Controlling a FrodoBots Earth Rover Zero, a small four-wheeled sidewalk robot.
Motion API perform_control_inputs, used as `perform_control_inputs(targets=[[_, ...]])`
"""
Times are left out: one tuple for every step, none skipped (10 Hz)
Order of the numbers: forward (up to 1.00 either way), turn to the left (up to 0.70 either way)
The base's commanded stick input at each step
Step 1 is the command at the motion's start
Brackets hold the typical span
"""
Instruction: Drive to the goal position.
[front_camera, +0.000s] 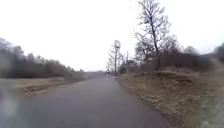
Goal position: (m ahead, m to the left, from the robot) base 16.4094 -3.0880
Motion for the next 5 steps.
perform_control_inputs(targets=[[0.7, 0.0], [0.7, 0.0], [0.7, 0.0], [0.7, 0.0], [0.7, 0.0]])
